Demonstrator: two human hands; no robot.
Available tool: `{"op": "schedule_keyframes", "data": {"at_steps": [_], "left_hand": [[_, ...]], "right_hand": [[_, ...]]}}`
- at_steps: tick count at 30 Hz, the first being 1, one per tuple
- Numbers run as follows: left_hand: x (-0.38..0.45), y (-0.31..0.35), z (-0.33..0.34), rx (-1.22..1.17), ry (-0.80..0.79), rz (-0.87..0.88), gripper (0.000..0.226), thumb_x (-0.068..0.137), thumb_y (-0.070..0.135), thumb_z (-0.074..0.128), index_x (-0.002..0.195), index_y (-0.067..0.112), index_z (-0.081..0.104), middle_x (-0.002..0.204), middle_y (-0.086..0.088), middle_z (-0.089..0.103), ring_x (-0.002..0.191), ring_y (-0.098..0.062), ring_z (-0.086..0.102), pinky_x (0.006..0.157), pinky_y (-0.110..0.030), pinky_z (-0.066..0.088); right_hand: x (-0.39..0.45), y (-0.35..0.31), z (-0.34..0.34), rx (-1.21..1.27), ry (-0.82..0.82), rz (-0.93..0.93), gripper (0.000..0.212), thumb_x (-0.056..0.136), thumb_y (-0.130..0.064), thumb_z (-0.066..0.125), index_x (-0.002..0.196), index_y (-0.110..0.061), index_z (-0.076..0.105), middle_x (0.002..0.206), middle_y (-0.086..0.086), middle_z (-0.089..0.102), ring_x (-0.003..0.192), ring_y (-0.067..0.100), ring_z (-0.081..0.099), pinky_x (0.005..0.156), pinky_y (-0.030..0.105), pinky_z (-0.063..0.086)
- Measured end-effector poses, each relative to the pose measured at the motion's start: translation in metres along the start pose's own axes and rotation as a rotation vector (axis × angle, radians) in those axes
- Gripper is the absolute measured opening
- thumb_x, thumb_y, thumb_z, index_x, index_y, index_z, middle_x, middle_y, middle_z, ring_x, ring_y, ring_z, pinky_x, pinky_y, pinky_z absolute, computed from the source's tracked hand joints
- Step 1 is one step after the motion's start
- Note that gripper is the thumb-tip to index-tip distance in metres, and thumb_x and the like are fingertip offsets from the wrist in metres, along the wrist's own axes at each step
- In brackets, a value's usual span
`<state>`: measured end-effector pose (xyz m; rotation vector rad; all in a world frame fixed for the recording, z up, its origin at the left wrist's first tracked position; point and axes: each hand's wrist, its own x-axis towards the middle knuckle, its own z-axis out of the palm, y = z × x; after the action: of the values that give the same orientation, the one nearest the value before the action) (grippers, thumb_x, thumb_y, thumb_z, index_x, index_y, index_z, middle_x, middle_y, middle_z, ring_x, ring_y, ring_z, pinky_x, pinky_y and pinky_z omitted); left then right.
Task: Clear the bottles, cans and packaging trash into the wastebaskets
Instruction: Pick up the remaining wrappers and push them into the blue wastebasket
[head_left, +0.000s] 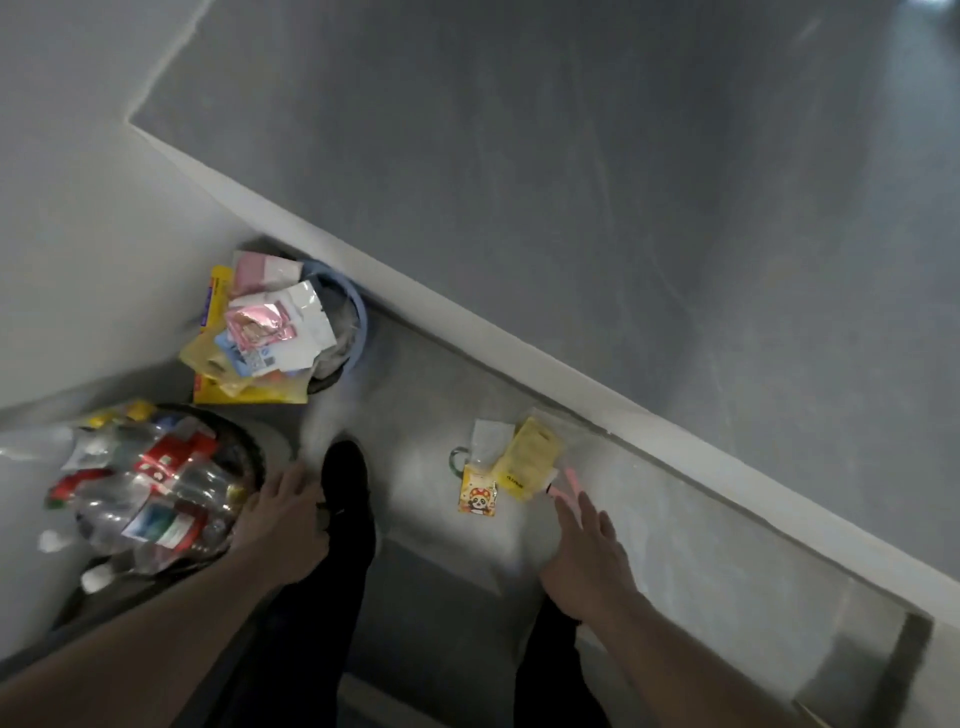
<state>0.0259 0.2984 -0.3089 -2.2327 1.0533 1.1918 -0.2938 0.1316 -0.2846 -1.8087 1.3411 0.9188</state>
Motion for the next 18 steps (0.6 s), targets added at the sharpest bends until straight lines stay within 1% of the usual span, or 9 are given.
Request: {"op": "schedule_keyframes", "data": {"at_steps": [2,4,7,9,12,15,18], "left_hand": [[-0.023,0.024,0.020,-0.032,0.012,-0.047,0.068,0.083,0.039,0.059,0.148,0.028,0.041,0.166,-0.002,0.012,0.151,-0.030,0.014,0.119,-0.047,0.027],[-0.045,0.057,0.039,-0.110,0.001,-0.102,0.066,0.083,0.039,0.060,0.146,0.027,0.043,0.166,-0.003,0.011,0.150,-0.033,0.018,0.117,-0.048,0.031],[-0.079,0.121,0.064,-0.264,-0.009,-0.149,0.066,0.085,0.039,0.060,0.147,0.025,0.041,0.166,-0.004,0.013,0.146,-0.034,0.024,0.115,-0.049,0.034],[-0.095,0.162,0.074,-0.316,-0.024,-0.118,0.067,0.087,0.038,0.058,0.150,0.025,0.038,0.166,-0.003,0.012,0.147,-0.034,0.023,0.117,-0.048,0.032],[-0.103,0.209,0.083,-0.403,-0.016,-0.049,0.066,0.089,0.035,0.058,0.151,0.025,0.037,0.167,0.001,0.009,0.150,-0.031,0.018,0.118,-0.047,0.031],[-0.094,0.237,0.086,-0.473,0.035,0.015,0.065,0.089,0.033,0.058,0.150,0.028,0.039,0.165,0.004,0.012,0.149,-0.026,0.020,0.116,-0.045,0.034],[-0.080,0.247,0.097,-0.474,0.017,0.069,0.064,0.089,0.035,0.061,0.149,0.027,0.041,0.162,0.005,0.018,0.145,-0.025,0.026,0.114,-0.045,0.037]], "right_hand": [[-0.005,0.030,-0.001,0.008,-0.020,0.020,0.082,0.091,-0.033,0.057,0.158,-0.032,0.008,0.168,0.002,0.000,0.152,0.034,0.013,0.116,0.051,0.034],[-0.015,0.050,-0.001,0.076,-0.048,0.042,0.081,0.093,-0.031,0.056,0.159,-0.031,0.008,0.168,0.001,0.000,0.153,0.034,0.011,0.118,0.050,0.032],[-0.035,0.069,-0.006,0.104,-0.073,-0.049,0.083,0.092,-0.031,0.054,0.161,-0.028,0.008,0.169,0.000,0.001,0.154,0.031,0.008,0.120,0.045,0.028],[-0.040,0.083,-0.007,0.094,-0.072,-0.098,0.082,0.092,-0.031,0.053,0.161,-0.029,0.008,0.169,-0.001,0.001,0.154,0.031,0.008,0.121,0.045,0.028],[-0.038,0.107,-0.004,0.084,-0.084,-0.048,0.080,0.095,-0.031,0.053,0.161,-0.026,0.008,0.169,0.000,-0.001,0.153,0.032,0.011,0.120,0.046,0.028],[-0.026,0.131,0.010,0.074,-0.104,0.023,0.082,0.095,-0.030,0.054,0.162,-0.024,0.008,0.169,0.002,-0.001,0.153,0.033,0.011,0.119,0.045,0.029],[-0.012,0.145,0.028,0.066,-0.115,0.045,0.082,0.096,-0.034,0.056,0.162,-0.025,0.007,0.169,0.003,0.000,0.153,0.033,0.013,0.118,0.045,0.031]]}}
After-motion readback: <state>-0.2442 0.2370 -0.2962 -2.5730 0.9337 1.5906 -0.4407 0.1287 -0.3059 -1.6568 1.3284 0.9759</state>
